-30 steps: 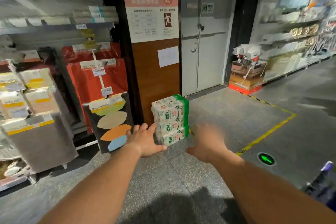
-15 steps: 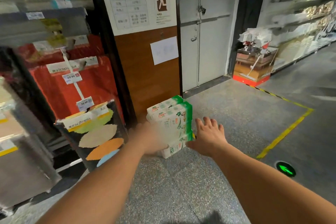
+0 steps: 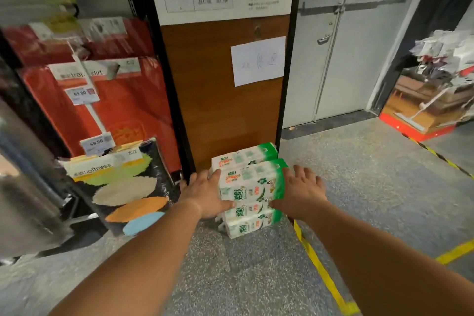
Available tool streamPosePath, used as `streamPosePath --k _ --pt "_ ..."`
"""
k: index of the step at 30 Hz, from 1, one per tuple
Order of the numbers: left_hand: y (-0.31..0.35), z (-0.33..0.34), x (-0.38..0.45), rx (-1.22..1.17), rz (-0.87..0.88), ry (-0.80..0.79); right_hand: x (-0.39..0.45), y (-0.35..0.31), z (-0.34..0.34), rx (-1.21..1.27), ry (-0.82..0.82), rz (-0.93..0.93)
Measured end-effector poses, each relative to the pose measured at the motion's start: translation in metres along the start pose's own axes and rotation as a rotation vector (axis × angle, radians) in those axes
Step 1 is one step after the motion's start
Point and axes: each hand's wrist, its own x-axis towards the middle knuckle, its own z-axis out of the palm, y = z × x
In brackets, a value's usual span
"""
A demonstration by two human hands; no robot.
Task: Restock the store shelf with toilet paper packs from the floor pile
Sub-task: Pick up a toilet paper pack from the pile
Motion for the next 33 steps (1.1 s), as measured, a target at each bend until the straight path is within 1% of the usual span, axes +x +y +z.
streamPosePath --k 3,6,12,18,20,25,30,33 --pt "0.003 0.005 0.057 -0.016 -0.046 -0.013 0.064 0.007 0.007 -0.03 -0.056 -0.048" --pt "0.004 0.014 0.114 -0.017 -0.045 -0.016 0.125 0.011 0.016 -0.063 -0.091 -0.086" --pt "-0.005 0.05 0.26 -0.034 -0.096 -0.162 0.258 0.029 0.044 -0.087 -0.176 -0.103" --pt "0.006 0.094 0.353 0.042 -0.115 -0.169 0.372 0.05 0.081 -0.136 -0.263 -0.184" --pt "0.008 0.109 0.381 0.1 -0.116 -0.212 0.405 0.053 0.103 -0.159 -0.29 -0.216" --pt "-0.006 0.17 0.44 0.177 -0.139 -0.236 0.477 0.061 0.179 -0.19 -0.361 -0.305" --pt "-0.015 0.243 0.482 0.131 -0.152 -0.306 0.519 0.083 0.257 -0.234 -0.427 -0.36" --pt "-0.012 0.28 0.501 0.126 -0.132 -0.325 0.541 0.096 0.292 -0.274 -0.446 -0.416"
